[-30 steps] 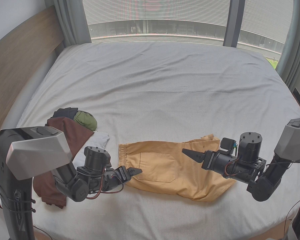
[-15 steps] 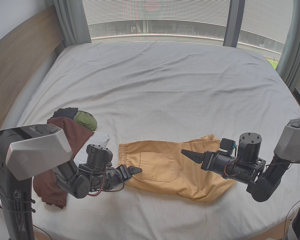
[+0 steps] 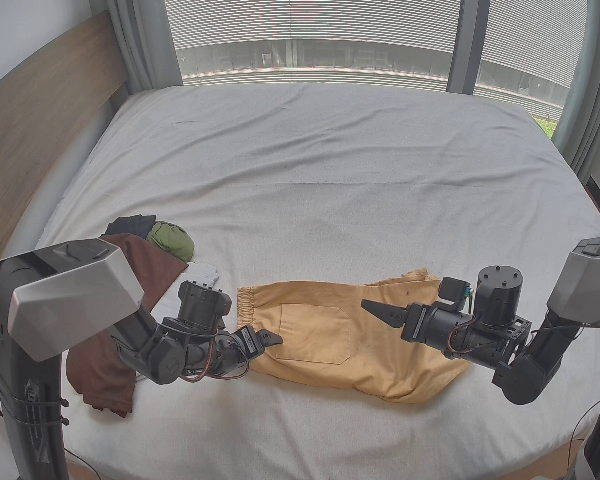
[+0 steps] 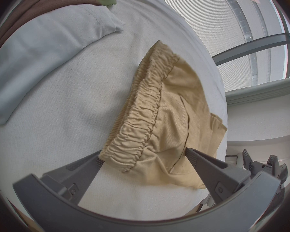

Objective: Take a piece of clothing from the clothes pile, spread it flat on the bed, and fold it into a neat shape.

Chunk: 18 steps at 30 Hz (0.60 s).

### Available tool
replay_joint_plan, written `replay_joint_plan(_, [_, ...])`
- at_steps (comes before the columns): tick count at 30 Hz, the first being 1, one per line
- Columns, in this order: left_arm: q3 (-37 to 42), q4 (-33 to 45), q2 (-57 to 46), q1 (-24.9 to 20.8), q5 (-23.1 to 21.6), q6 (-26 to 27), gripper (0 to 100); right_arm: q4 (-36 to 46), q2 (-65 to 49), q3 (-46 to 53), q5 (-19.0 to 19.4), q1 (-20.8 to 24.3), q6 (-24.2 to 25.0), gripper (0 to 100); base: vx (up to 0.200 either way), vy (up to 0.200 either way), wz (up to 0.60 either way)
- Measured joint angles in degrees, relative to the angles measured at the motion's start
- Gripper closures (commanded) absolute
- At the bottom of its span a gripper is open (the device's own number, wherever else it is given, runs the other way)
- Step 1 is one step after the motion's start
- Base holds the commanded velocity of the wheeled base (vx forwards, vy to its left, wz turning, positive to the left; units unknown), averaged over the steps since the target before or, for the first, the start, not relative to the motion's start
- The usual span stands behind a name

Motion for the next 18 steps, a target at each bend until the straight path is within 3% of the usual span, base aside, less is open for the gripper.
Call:
replay_joint_plan(7, [-2.6, 5.2, 0.1, 0.3, 2.7, 3.4, 0, -1.5, 0.0, 0.1, -0.1, 0.0, -0.1, 0, 0.0, 0.0, 0.0])
replay_joint_plan(18, [-7.3, 9.0, 0.9, 0.6, 2.2, 3.5, 0, -1.6, 0.0, 0.0, -0.1, -0.1, -0.1, 0, 0.0, 0.0, 0.0])
